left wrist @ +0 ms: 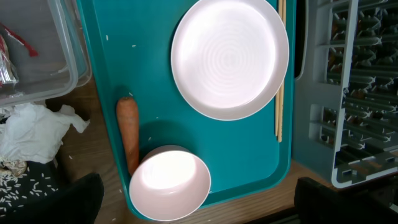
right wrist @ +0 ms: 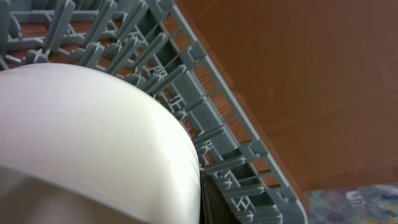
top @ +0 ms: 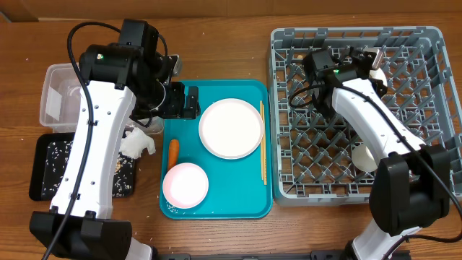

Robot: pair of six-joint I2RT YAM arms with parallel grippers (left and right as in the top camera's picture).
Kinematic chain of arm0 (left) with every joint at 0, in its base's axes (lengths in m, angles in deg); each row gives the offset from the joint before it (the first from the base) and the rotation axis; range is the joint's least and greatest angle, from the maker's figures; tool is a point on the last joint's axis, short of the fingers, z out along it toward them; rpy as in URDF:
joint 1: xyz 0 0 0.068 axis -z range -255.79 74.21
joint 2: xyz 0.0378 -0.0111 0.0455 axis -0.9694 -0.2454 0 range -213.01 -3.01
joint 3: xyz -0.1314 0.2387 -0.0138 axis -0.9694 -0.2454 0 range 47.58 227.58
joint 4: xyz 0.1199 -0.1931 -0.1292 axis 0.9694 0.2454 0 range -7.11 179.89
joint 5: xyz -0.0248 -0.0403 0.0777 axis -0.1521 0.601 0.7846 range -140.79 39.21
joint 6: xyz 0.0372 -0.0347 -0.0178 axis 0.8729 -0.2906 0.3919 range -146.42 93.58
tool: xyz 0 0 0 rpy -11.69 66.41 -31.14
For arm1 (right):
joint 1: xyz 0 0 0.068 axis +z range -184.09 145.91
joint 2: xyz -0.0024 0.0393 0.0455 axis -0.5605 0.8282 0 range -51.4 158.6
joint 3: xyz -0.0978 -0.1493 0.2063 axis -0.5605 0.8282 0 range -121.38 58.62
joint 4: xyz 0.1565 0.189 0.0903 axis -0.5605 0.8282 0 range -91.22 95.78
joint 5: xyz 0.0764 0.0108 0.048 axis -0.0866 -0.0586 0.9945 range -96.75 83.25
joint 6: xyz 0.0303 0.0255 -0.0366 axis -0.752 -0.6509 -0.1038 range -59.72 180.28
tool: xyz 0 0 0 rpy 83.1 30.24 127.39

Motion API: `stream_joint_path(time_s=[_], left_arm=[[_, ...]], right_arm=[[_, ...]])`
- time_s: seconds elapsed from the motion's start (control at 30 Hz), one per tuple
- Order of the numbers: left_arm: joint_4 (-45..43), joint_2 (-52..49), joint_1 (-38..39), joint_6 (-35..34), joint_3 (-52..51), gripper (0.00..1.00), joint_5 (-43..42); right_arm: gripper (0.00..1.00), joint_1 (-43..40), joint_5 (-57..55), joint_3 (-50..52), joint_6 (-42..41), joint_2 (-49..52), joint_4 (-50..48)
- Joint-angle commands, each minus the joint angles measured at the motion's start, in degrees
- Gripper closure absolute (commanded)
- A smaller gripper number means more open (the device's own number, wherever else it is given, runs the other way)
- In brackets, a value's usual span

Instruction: Sort waste into correct bins and load items into the dishwasher

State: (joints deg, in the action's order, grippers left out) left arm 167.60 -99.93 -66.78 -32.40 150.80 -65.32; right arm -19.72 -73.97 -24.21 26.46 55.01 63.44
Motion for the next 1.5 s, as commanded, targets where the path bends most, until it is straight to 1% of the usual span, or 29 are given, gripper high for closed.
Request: stream_joint_path(time_s=[0.0, 0.27, 0.4, 0.47, 0.5, 0.53, 0.63, 0.7, 0.8, 0.93, 1.13, 1.23, 1.47], left_arm=[[0.09, -0.09, 0.37, 0.44, 0.72, 0.00, 0.13], [0.09, -0.09, 0.37, 0.44, 0.72, 0.00, 0.11], [0.09, -0.09, 0.37, 0.44, 0.72, 0.00, 0.11], [0.09, -0.09, 0.37, 0.44, 0.72, 0.00, 0.11], [0.09, -0.09, 0.37, 0.44, 0.72, 0.00, 0.13], [0.09, -0.09, 0.37, 0.44, 0.72, 0.00, 0.11], [0.09, -0.09, 0.37, 0.44, 0.72, 0.00, 0.13], [0.09, -0.09, 0.37, 0.44, 0.72, 0.00, 0.11], [0.09, -0.09, 0.37, 0.44, 0.72, 0.00, 0.11], [0.11, -0.09, 0.37, 0.44, 0.72, 0.00, 0.11], [0.09, -0.09, 0.37, 0.44, 0.72, 0.00, 0.11], [0.09, -0.09, 0.37, 0.44, 0.72, 0.00, 0.11], [0.09, -0.09, 0.37, 0.44, 0.72, 0.00, 0.11]], right_arm=[[0.96, 0.46, 4.37, -1.22, -0.22, 0.13, -0.61], [0.96, 4.70, 4.70, 2.71, -0.22, 0.13, -4.44], [0.92, 5.35, 5.01, 3.96, -0.22, 0.13, -3.76], [0.92, 5.40, 4.55, 4.02, -0.22, 0.13, -3.10], [0.95, 5.40, 2.49, 3.91, -0.22, 0.11, -3.10], [0.96, 5.40, 0.87, 3.50, -0.22, 0.00, -2.84], [0.96, 5.05, -1.53, 0.11, -0.17, -0.39, -1.05], [0.96, 4.33, -2.19, -1.75, 1.75, -0.52, -1.14], [0.96, 3.45, -1.29, -1.90, 2.82, -0.50, -1.75], [0.96, 1.81, 2.97, -0.04, 2.75, 0.13, -2.80], [0.96, 0.61, 3.82, 3.89, 2.78, 0.24, -4.37], [0.96, 1.44, 6.34, 4.31, 2.78, 0.24, -4.61], [0.95, 5.09, 5.73, 4.98, 2.78, 0.24, -4.09]])
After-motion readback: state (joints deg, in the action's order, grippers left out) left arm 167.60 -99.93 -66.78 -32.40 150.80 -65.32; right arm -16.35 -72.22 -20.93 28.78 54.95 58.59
